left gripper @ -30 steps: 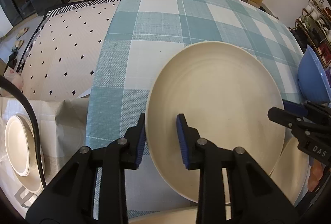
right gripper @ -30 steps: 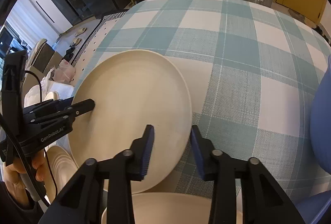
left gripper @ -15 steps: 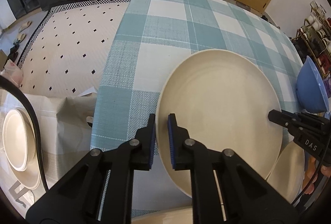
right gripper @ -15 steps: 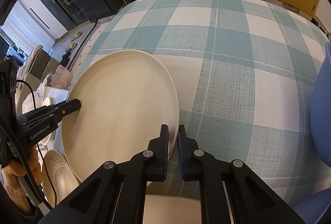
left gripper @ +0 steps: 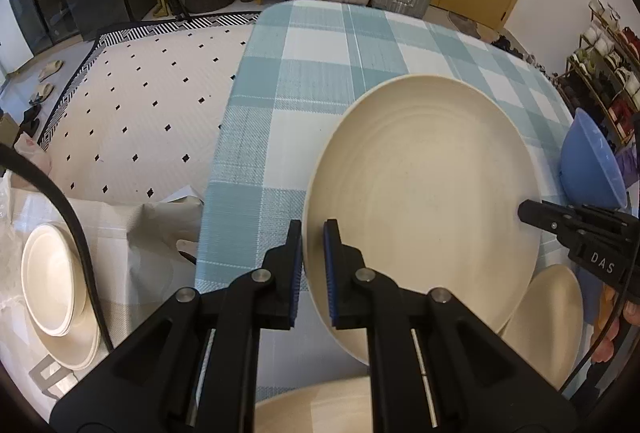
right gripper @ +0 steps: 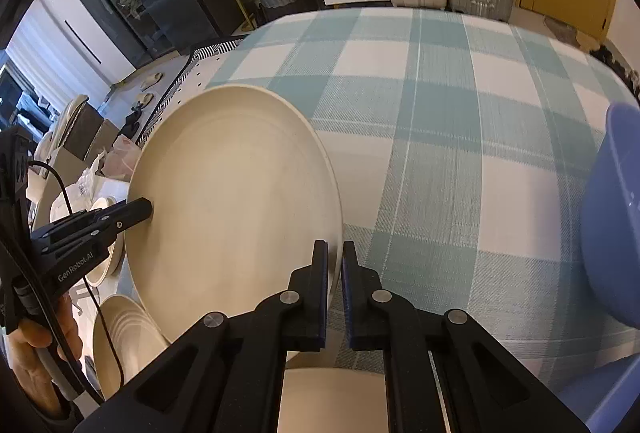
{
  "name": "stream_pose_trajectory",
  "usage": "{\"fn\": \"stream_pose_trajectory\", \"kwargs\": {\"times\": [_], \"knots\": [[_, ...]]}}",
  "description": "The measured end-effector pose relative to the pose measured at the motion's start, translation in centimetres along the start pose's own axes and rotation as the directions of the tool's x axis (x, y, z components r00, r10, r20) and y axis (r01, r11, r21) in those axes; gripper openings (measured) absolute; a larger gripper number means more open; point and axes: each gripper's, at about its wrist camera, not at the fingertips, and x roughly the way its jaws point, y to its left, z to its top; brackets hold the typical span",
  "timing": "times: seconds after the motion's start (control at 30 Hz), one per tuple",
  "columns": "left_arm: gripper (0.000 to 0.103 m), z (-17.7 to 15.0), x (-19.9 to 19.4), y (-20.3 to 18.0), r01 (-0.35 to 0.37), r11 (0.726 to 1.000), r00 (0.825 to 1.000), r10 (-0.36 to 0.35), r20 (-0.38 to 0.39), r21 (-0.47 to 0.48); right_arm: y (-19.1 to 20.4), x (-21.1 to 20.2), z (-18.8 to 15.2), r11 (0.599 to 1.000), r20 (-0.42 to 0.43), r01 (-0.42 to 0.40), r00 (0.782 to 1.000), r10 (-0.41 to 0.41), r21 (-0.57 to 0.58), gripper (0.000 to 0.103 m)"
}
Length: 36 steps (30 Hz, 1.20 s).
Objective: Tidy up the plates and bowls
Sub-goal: 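Lift the cream plate with both grippers and carry it over another cream plate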
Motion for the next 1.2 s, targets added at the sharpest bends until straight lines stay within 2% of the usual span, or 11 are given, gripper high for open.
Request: {"fn": "stream_pose_trajectory", "kwargs": {"times": [0.4,0.6,0.83,1.2], "knots": [[0.007,-0.1,-3.6,0.5,-0.005,1.000,0.999,0.006,0.033,-0.029,1.4,-2.7,0.3,0.999,0.031,-0.020,0.999,0.021,-0.026,0.006],[0.007,-1.5,-6.2,0.8,-0.022,0.999,0.999,0.023,0.041,-0.039,2.4,-4.1,-0.4,0.998,0.043,-0.045,0.998,0.046,-0.036,0.006],[0.007,-4.5,-9.3,1.9,-0.043,0.997,0.998,0.046,0.047,-0.062,4.6,-5.5,-2.4,0.995,0.042,-0.060,0.997,0.063,-0.073,0.006],[0.007,-11.3,-13.4,4.7,-0.076,0.990,0.996,0.081,0.045,-0.118,8.5,-6.4,-6.7,0.986,0.013,-0.087,0.996,0.090,-0.144,0.006]]}}
